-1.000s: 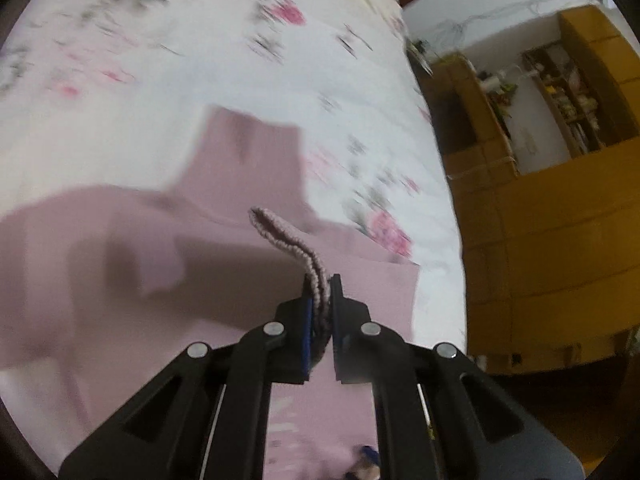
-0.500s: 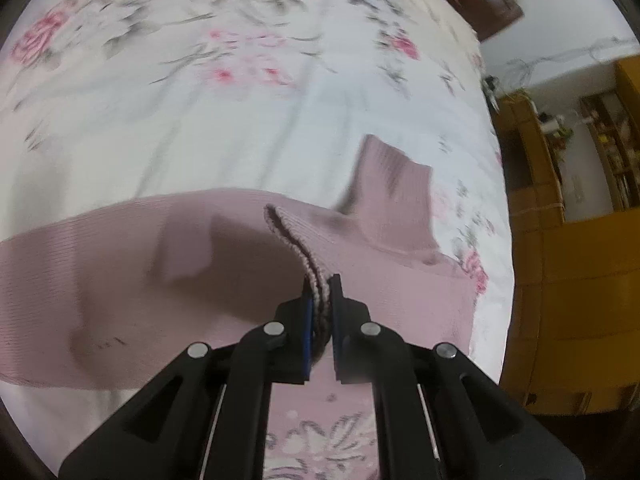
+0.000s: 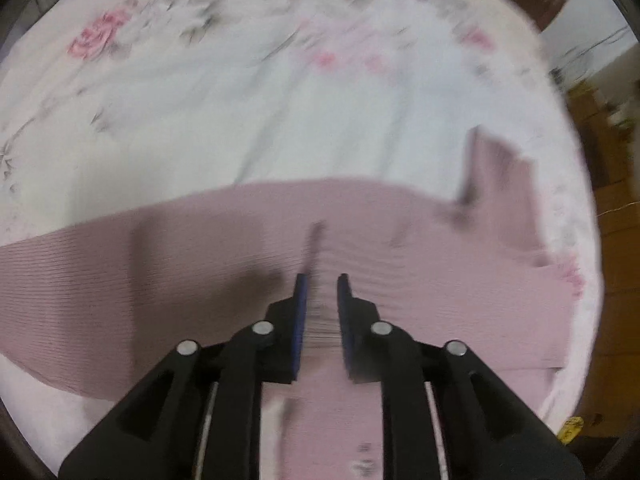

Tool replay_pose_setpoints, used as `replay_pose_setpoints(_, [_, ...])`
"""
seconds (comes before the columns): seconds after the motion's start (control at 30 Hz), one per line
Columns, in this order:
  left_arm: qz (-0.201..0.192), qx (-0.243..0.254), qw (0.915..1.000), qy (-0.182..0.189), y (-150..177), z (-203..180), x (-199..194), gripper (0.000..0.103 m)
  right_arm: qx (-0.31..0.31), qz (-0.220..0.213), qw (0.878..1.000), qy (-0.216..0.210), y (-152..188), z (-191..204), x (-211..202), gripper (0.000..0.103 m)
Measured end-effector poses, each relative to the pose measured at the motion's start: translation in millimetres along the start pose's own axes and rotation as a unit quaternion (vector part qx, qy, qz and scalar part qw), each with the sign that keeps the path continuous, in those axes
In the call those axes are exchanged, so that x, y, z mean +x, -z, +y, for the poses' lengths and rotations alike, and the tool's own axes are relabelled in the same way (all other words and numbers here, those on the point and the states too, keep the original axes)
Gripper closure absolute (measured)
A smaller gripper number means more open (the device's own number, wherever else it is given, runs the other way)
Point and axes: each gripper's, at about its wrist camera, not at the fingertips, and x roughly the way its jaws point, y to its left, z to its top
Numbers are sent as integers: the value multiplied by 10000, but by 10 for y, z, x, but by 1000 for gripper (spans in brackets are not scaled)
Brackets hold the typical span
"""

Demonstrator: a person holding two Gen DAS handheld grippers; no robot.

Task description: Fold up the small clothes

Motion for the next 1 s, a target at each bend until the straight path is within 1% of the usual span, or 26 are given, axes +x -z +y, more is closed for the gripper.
replay_pose_setpoints(0.03, [82, 46, 9997, 207, 33, -53, 51, 80, -17, 11, 10000, -3, 4, 9, 8, 35])
replay_pose_setpoints(0.07, [227, 76, 9991, 339, 67, -94, 138, 79, -38, 28, 10000, -2, 11, 17, 18, 35])
replay_pose_setpoints(0.1, [387, 83, 9986, 356, 110, -117, 268, 80, -64, 59, 10000, -2, 19, 34, 27, 35])
replay_pose_setpoints(0.17, [612, 57, 9980, 126, 161, -83, 503, 80, -109, 91, 9999, 11, 15, 59, 24, 35])
replay_pose_setpoints(0.2, [720, 10, 9974, -48, 193, -6, 640, 82, -133, 101, 9999, 18, 14, 80, 9, 35])
replay_pose_setpoints(0.23, [715, -36, 9974, -62, 204, 31, 663, 85, -165, 116, 9998, 16, 10, 92, -4, 35])
replay_pose_setpoints(0.27, [688, -143, 9975, -25, 201, 89, 659, 91, -253, 147, 9996, 40, 1, 112, -26, 35])
replay_pose_setpoints(0.3, [679, -332, 9971, 115, 195, 163, 584, 90, -311, 149, 9994, 46, -9, 122, -48, 35])
replay_pose_setpoints(0.33, [662, -378, 9970, 164, 182, 190, 539, 88, -402, 133, 9991, 59, -23, 136, -94, 35])
replay_pose_setpoints(0.37, [526, -370, 9976, 236, 191, 263, 358, 77, -460, 126, 9988, 70, -27, 143, -124, 35])
replay_pose_setpoints(0.4, [400, -371, 9981, 281, 210, 314, 209, 62, -530, 119, 9985, 90, -41, 154, -164, 35])
replay_pose_setpoints(0.43, [225, -418, 9983, 344, 244, 419, 14, 55, -557, 113, 9983, 101, -51, 155, -190, 35])
replay_pose_setpoints(0.47, [54, -504, 9979, 400, 270, 580, -165, 42, -559, 107, 9983, 103, -55, 161, -216, 35])
replay_pose_setpoints(0.5, [-166, -671, 9966, 444, 329, 873, -445, 28, -533, 94, 9985, 77, -60, 164, -244, 34])
replay_pose_setpoints(0.57, [-408, -891, 9946, 337, 416, 1224, -776, 19, -534, 71, 9985, 62, -44, 205, -273, 32])
replay_pose_setpoints(0.63, [-628, -1232, 9903, 124, 573, 1753, -1158, 17, -538, 103, 9985, -1, -7, 284, -270, 32])
replay_pose_setpoints(0.67, [-718, -1432, 9871, 78, 639, 2003, -1305, 14, -538, 175, 9984, -65, 24, 350, -250, 32])
replay_pose_setpoints(0.7, [-855, -1781, 9803, 70, 753, 2356, -1500, 14, -543, 221, 9982, -116, 44, 398, -239, 32])
replay_pose_setpoints(0.77, [-1152, -2441, 9629, 90, 954, 2934, -1808, 14, -628, 296, 9973, -218, 96, 540, -210, 32])
replay_pose_setpoints(0.8, [-1295, -2673, 9548, 93, 1034, 3171, -1925, 14, -735, 335, 9963, -277, 121, 645, -192, 32])
replay_pose_setpoints(0.83, [-1407, -2819, 9490, 77, 1109, 3325, -2021, 14, -815, 362, 9955, -318, 136, 722, -178, 32])
replay_pose_setpoints(0.87, [-1481, -2917, 9450, 62, 1162, 3412, -2071, 14, -888, 387, 9947, -352, 145, 795, -164, 32])
replay_pose_setpoints(0.9, [-1560, -3072, 9388, 51, 1224, 3597, -2121, 14, -968, 409, 9937, -387, 147, 876, -149, 32])
replay_pose_setpoints(0.97, [-1562, -3217, 9339, -2, 1247, 3759, -2131, 14, -1095, 419, 9922, -411, 138, 995, -125, 32])
replay_pose_setpoints(1.0, [-1562, -3332, 9298, 72, 1252, 3872, -2098, 14, -1135, 410, 9919, -403, 125, 1044, -116, 32])
